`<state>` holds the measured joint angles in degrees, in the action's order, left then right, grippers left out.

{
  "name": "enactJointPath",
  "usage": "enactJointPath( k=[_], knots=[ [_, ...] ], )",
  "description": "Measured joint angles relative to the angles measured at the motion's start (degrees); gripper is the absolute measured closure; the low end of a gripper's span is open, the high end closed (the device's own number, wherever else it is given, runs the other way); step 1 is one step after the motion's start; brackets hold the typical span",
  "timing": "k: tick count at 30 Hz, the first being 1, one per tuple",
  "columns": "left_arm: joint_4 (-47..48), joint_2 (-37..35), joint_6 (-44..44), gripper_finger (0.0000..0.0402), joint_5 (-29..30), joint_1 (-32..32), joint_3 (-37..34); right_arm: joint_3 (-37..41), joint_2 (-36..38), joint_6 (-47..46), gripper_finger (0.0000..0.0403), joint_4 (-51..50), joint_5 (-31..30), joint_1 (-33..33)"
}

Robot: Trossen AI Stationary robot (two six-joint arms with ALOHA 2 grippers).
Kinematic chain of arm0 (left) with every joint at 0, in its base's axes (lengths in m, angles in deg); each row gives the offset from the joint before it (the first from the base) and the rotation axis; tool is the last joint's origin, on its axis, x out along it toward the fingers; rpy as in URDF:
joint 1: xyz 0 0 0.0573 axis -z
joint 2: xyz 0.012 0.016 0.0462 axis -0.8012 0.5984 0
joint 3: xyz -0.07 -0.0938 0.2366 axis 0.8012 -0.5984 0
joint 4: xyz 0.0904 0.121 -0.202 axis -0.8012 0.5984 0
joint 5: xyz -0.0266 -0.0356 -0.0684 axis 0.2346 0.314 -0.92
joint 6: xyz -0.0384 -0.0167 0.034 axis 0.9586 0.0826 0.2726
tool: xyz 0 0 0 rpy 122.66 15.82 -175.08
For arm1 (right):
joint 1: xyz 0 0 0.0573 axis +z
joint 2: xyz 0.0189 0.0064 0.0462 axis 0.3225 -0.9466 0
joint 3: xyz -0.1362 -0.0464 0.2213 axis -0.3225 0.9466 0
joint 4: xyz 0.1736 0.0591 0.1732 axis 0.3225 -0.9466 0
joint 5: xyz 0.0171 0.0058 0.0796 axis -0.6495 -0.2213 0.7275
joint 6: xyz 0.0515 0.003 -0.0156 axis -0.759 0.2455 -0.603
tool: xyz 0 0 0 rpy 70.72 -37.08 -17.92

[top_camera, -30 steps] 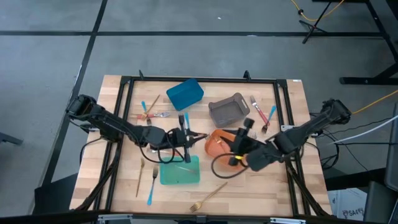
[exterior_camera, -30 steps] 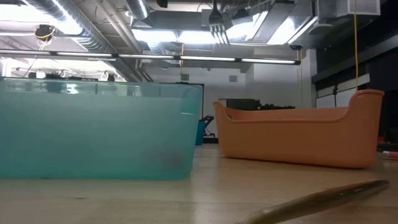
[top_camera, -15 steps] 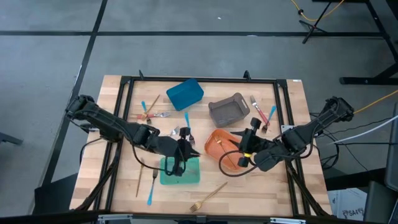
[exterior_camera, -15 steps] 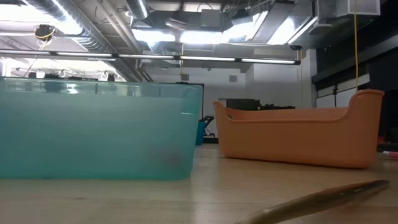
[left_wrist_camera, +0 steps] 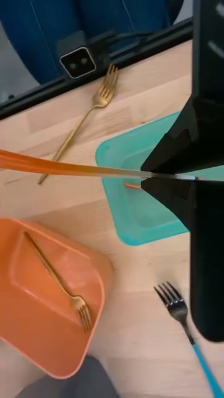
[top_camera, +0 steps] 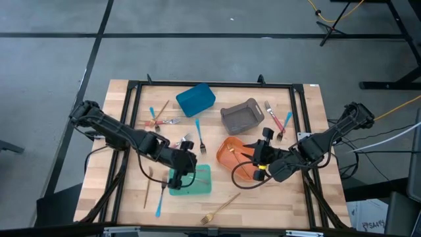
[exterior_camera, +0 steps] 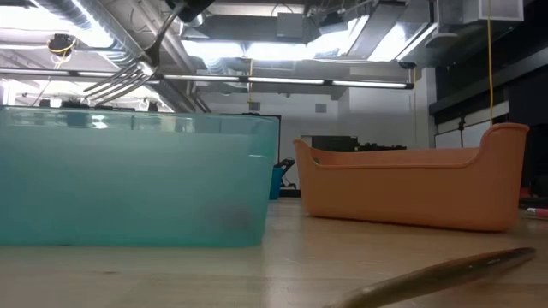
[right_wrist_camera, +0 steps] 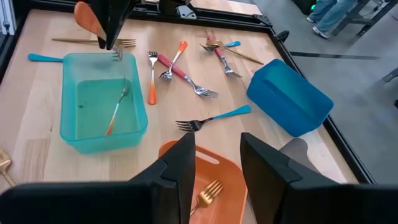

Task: Sort silverware by color (type)
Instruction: Put the orange fork into the green bin

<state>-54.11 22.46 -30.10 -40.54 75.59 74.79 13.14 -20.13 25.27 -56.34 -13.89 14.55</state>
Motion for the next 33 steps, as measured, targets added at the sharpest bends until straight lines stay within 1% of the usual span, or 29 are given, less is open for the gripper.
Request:
enactJointPath(
  k=[4, 11, 17, 23, 27, 33],
  knots=[
    [0.67, 1.24, -0.07, 0.0396, -0.06, 0.40, -0.01, 0.00, 0.00, 0.02, 0.0286, 0.02, 0.00, 0.00],
    [3.02, 6.63, -0.56, 0.0396, -0.66, 0.98, -0.09, 0.00, 0.00, 0.02, 0.0286, 0.07, 0.00, 0.00],
    [3.23, 10.34, -5.86, 0.0396, -2.03, 1.49, -0.09, 0.00, -0.01, 0.02, 0.0286, 0.08, 0.00, 0.00],
    [3.23, 12.81, -9.46, 0.0396, -2.07, 1.47, -0.09, 0.00, -0.02, 0.02, 0.0286, 0.07, 0.00, 0.00],
    [3.20, 14.41, -11.02, 0.0395, -2.06, 1.45, -0.09, 0.00, -0.02, 0.02, 0.0286, 0.07, 0.01, 0.00],
    [3.10, 17.22, -11.06, 0.0395, -2.65, 1.42, -0.09, 0.00, -0.02, 0.02, 0.0286, 0.07, 0.00, 0.00]
  ],
)
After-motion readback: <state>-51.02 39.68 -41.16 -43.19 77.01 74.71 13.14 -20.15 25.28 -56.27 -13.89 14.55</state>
